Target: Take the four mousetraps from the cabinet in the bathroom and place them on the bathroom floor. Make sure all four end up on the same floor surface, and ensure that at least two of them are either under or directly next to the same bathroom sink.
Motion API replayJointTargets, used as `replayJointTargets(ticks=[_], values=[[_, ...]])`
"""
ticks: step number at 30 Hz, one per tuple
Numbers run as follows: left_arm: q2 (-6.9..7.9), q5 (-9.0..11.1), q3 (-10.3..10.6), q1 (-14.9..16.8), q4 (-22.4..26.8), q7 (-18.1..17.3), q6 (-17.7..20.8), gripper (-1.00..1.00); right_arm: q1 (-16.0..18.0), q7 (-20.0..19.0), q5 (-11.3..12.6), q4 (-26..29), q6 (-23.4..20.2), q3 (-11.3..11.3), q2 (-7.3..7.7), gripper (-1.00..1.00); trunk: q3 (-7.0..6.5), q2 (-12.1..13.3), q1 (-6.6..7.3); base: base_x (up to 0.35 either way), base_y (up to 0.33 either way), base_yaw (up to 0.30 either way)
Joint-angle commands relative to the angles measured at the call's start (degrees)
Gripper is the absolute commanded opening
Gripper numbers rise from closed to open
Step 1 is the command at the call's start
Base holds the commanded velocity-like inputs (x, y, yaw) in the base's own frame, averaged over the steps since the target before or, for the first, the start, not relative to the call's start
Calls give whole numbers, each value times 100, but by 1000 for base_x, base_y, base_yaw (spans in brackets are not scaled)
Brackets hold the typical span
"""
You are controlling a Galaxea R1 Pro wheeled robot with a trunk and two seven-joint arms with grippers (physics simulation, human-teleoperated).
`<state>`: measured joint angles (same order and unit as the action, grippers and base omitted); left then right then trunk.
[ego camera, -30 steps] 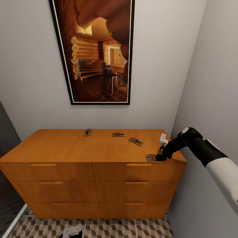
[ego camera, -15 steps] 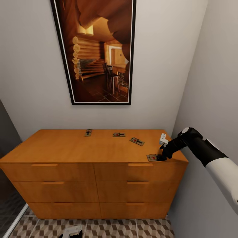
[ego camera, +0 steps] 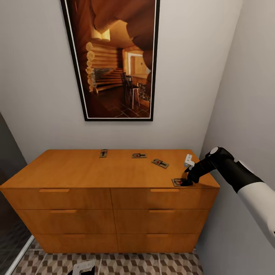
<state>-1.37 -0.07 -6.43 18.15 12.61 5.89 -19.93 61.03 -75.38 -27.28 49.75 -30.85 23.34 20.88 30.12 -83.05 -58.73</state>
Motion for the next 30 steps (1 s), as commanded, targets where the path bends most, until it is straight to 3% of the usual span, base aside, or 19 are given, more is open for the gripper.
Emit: replayJointTargets(ticks=[1, 30], values=[[-3, -1, -25, 4, -4, 0, -20, 100, 5, -20, -13, 9, -53, 13, 4, 100, 6, -3, 0, 0, 4, 0], [-3, -1, -25, 4, -4, 0, -20, 100, 5, -20, -13, 8, -53, 13, 4, 100, 6, -3, 0, -10, 0, 0]])
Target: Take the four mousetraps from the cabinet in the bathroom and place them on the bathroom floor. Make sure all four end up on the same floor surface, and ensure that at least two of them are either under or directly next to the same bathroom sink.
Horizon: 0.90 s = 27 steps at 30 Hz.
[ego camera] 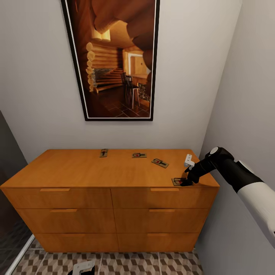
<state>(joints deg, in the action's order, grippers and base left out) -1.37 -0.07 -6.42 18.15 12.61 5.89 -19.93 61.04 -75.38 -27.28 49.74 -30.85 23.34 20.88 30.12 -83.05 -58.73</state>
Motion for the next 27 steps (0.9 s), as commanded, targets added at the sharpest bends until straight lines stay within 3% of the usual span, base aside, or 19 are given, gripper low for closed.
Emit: replayJointTargets(ticks=[1, 27], values=[[-3, -1, -26, 4, -4, 0, -20, 100, 5, -20, -13, 9, -53, 13, 4, 100, 6, -3, 0, -5, 0, 0], [-3, -1, -26, 4, -4, 0, -20, 100, 5, 1, -21, 9, -53, 4, 11, 100, 6, -3, 0, -1, 0, 0]])
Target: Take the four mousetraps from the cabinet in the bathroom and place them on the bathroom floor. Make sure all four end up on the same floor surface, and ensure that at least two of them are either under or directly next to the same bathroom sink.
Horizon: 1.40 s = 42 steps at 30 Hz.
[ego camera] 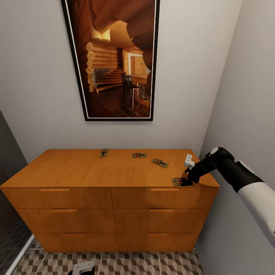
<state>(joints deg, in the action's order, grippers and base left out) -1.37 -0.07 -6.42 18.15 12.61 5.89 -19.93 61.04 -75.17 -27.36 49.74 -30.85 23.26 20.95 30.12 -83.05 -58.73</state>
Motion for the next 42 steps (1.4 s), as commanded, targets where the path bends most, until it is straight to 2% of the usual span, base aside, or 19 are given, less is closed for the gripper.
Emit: replayJointTargets(ticks=[1, 21, 42], values=[[-3, -1, -26, 4, -4, 0, -20, 100, 5, -18, -19, 9, -53, 13, 5, 100, 6, -3, 0, 0, 0, 0], [-3, -1, -26, 4, -4, 0, -20, 100, 5, 72, -214, 1, -61, 21, -8, 100, 6, -3, 0, 0, 0, 0], [-3, -1, -26, 4, -4, 0, -20, 100, 5, 107, -227, 0, -62, 21, -28, 100, 6, -3, 0, -3, 19, 0]])
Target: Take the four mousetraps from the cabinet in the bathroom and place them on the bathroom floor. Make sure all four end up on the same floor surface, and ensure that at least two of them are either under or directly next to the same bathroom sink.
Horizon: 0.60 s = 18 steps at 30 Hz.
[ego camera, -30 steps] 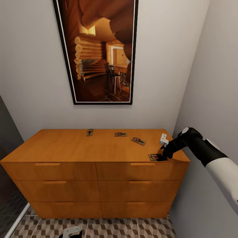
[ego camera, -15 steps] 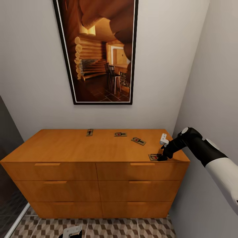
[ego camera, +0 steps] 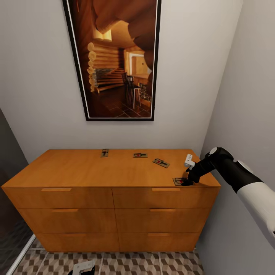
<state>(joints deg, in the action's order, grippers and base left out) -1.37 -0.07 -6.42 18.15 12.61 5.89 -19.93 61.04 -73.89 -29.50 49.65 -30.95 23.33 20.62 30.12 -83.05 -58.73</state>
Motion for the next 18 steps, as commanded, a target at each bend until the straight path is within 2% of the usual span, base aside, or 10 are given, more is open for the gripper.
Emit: replayJointTargets(ticks=[1, 18], values=[[-3, -1, -26, 4, -4, 0, -20, 100, 5, -20, -13, 9, -52, 13, 4, 100, 6, -3, 0, -2, 8, 0], [-3, -1, -26, 4, -4, 0, -20, 100, 5, -20, -12, 9, -52, 13, 3, 100, 6, -3, 0, -10, 17, 0]])
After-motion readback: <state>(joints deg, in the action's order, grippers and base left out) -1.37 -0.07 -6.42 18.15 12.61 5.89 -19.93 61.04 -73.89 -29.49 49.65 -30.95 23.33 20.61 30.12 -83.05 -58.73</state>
